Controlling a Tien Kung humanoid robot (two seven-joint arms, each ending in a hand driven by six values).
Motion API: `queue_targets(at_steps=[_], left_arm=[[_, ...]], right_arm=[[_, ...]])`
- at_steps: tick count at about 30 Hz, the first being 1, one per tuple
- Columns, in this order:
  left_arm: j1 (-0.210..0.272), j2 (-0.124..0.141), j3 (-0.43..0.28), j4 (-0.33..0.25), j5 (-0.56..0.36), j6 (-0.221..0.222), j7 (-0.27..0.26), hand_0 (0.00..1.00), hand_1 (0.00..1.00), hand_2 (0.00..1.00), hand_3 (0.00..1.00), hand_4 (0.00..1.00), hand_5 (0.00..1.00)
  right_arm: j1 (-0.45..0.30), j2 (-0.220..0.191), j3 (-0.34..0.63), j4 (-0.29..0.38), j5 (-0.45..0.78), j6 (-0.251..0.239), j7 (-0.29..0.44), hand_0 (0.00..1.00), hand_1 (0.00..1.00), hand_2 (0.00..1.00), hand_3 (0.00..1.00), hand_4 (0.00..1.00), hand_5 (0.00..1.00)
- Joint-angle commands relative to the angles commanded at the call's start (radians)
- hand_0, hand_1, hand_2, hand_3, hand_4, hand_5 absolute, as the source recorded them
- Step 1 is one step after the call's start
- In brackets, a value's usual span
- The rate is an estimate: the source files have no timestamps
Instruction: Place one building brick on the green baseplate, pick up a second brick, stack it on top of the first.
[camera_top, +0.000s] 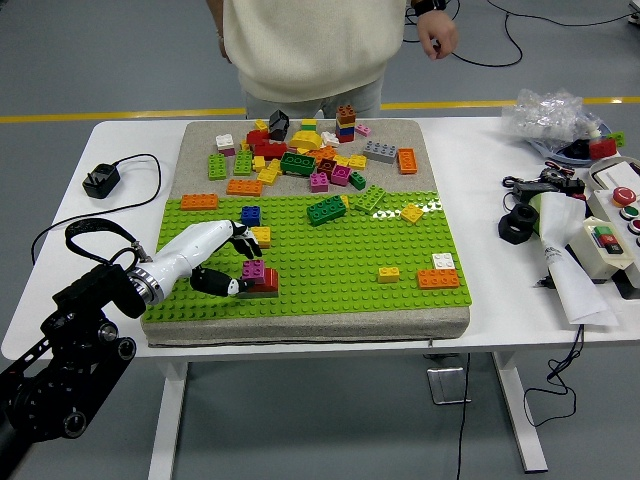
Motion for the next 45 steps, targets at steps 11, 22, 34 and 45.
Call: queue_targets(at_steps=[11,22,34,45], left_arm=[[-0.002,0.001,0.000,-0.003,-0.002,-0.001,-0.001,0.796,0.618,0.539,0.543,0.892,0.104],[0.015,0.011,-0.028,-0.065,-0.026,-0.007,-0.005,0.802,0.631,0.545,0.551,0.899,0.107],[0.075,0.047,-0.071,-0.145,-0.072,-0.044,0.021,0.930,0.803,0.777,0.623,0.998,0.348],[0.094,0.053,-0.063,-0.143,-0.067,-0.061,0.026,0.998,0.998,0.983,0.734,0.998,0.749]], right_arm=[[-0.001,0.001,-0.002,0.000,0.001,-0.001,-0.001,0.759,0.681,0.726,0.696,0.950,0.686],[-0.002,0.003,-0.001,0.000,0.001,0.000,0.000,0.759,0.682,0.726,0.694,0.949,0.688],[-0.006,0.003,0.000,0.000,0.000,0.001,-0.001,0.759,0.683,0.726,0.695,0.949,0.685],[-0.004,0.001,0.001,0.000,0.004,0.001,-0.002,0.759,0.682,0.726,0.694,0.949,0.686]])
